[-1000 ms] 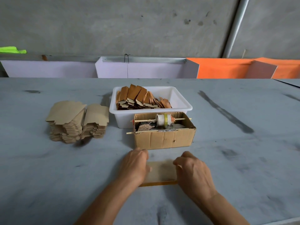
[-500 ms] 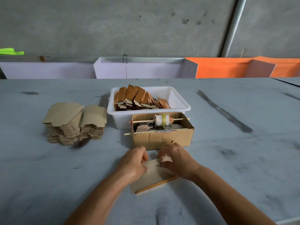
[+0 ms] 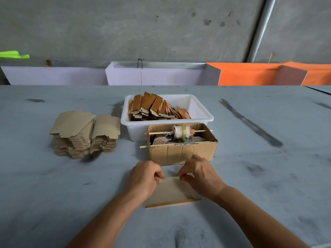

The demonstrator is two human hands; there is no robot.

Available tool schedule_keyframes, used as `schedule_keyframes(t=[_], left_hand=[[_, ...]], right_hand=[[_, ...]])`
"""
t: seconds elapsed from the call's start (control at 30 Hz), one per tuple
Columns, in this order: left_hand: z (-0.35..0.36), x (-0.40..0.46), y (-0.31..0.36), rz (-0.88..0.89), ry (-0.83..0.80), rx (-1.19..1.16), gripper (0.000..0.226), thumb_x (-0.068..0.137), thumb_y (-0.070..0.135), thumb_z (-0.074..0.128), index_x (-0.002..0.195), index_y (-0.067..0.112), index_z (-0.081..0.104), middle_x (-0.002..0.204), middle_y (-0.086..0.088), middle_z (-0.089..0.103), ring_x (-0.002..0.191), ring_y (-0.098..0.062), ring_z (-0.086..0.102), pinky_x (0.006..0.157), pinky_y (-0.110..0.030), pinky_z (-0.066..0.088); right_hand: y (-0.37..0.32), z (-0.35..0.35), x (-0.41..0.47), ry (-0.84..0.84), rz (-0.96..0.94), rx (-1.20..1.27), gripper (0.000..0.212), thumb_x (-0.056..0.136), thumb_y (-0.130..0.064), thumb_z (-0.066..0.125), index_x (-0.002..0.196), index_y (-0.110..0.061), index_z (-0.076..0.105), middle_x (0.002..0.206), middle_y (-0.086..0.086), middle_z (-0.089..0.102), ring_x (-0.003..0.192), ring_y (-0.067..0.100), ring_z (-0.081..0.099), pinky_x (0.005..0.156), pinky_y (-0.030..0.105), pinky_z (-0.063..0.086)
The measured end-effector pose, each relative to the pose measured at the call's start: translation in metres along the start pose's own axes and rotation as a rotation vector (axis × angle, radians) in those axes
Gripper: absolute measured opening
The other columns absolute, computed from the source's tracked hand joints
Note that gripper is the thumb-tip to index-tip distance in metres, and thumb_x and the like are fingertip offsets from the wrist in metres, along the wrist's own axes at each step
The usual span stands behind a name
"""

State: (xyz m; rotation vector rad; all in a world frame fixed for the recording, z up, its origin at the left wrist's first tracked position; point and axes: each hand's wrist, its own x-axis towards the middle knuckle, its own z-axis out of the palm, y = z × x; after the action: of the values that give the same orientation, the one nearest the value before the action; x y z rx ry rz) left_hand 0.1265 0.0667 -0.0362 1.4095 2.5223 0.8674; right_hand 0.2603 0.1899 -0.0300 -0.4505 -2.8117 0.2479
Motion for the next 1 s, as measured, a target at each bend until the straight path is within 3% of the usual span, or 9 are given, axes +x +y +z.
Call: schedule_keyframes(t=[0.2,0.33,0.43,0.5,0.57,0.63,0.77,0.9,1.0], left_hand=[[-0.001,-0.010,0.004,0.247,-0.005,0.280,0.022,0.089,0.011,0.055,0.099,0.023,0.069,0.091,0.003,0.052,0.099,-0.013,0.050,0.074,-0.025,0.040],[-0.014,-0.023,0.021,0.417,-0.041,0.490,0.027,0.041,0.015,0.091,0.051,0.019,0.066,0.057,0.004,0.048,0.057,-0.011,0.056,0.043,-0.017,0.035],[-0.014,-0.026,0.022,0.457,-0.053,0.612,0.035,0.031,0.019,0.093,0.040,0.019,0.059,0.050,0.005,0.049,0.051,-0.011,0.055,0.041,-0.017,0.036],[-0.014,-0.030,0.026,0.460,-0.108,0.649,0.026,0.044,0.018,0.090,0.049,0.018,0.064,0.060,0.002,0.055,0.062,-0.015,0.059,0.048,-0.020,0.040],[-0.009,-0.030,0.026,0.395,-0.160,0.653,0.006,0.082,0.011,0.064,0.086,0.010,0.069,0.093,-0.006,0.057,0.095,-0.023,0.053,0.070,-0.030,0.039],[0.005,-0.031,0.022,0.374,-0.160,0.668,0.027,0.096,0.005,0.035,0.111,0.003,0.058,0.114,-0.010,0.047,0.111,-0.028,0.039,0.080,-0.036,0.030],[0.017,-0.031,0.024,0.325,-0.144,0.719,0.034,0.102,0.012,0.025,0.122,0.001,0.051,0.120,-0.010,0.038,0.115,-0.027,0.034,0.078,-0.037,0.024],[0.001,-0.037,0.026,0.297,-0.068,0.676,0.022,0.078,0.022,0.072,0.096,0.009,0.069,0.094,-0.006,0.056,0.089,-0.025,0.057,0.066,-0.029,0.040],[-0.001,-0.041,0.026,0.284,-0.090,0.632,0.022,0.071,0.023,0.077,0.090,0.013,0.071,0.089,-0.003,0.058,0.082,-0.019,0.059,0.066,-0.027,0.047]], right_hand=[[-0.003,-0.002,-0.006,0.090,-0.189,-0.209,0.017,0.063,-0.009,0.081,0.062,-0.023,0.072,0.058,-0.005,0.056,0.062,0.018,0.055,0.052,0.027,0.045],[-0.007,-0.003,-0.011,0.019,-0.264,-0.318,0.014,0.063,-0.017,0.081,0.060,-0.025,0.071,0.059,-0.006,0.053,0.063,0.015,0.055,0.054,0.024,0.045],[-0.012,-0.004,-0.016,-0.010,-0.227,-0.378,0.008,0.072,-0.020,0.074,0.068,-0.027,0.072,0.067,-0.006,0.056,0.071,0.015,0.055,0.060,0.025,0.045],[-0.014,-0.002,-0.019,-0.102,-0.154,-0.369,0.022,0.089,-0.016,0.050,0.096,-0.023,0.070,0.089,-0.001,0.057,0.091,0.019,0.048,0.073,0.029,0.038],[-0.016,0.002,-0.020,-0.106,-0.112,-0.372,0.035,0.094,-0.012,0.034,0.112,-0.020,0.063,0.101,0.003,0.053,0.100,0.022,0.040,0.076,0.031,0.028],[-0.024,0.001,-0.021,-0.103,-0.070,-0.371,0.033,0.089,-0.012,0.041,0.108,-0.021,0.065,0.095,0.003,0.056,0.095,0.023,0.044,0.072,0.031,0.028],[-0.030,0.002,-0.023,-0.005,-0.110,-0.374,0.019,0.056,-0.020,0.075,0.071,-0.030,0.072,0.061,-0.004,0.055,0.062,0.016,0.055,0.050,0.027,0.039],[-0.017,0.005,-0.029,0.017,-0.101,-0.365,0.021,0.056,-0.022,0.081,0.072,-0.032,0.071,0.065,-0.007,0.056,0.061,0.015,0.056,0.050,0.026,0.044],[-0.011,0.006,-0.034,0.039,-0.041,-0.286,0.025,0.054,-0.023,0.086,0.072,-0.033,0.072,0.068,-0.010,0.058,0.061,0.013,0.058,0.050,0.025,0.044]])
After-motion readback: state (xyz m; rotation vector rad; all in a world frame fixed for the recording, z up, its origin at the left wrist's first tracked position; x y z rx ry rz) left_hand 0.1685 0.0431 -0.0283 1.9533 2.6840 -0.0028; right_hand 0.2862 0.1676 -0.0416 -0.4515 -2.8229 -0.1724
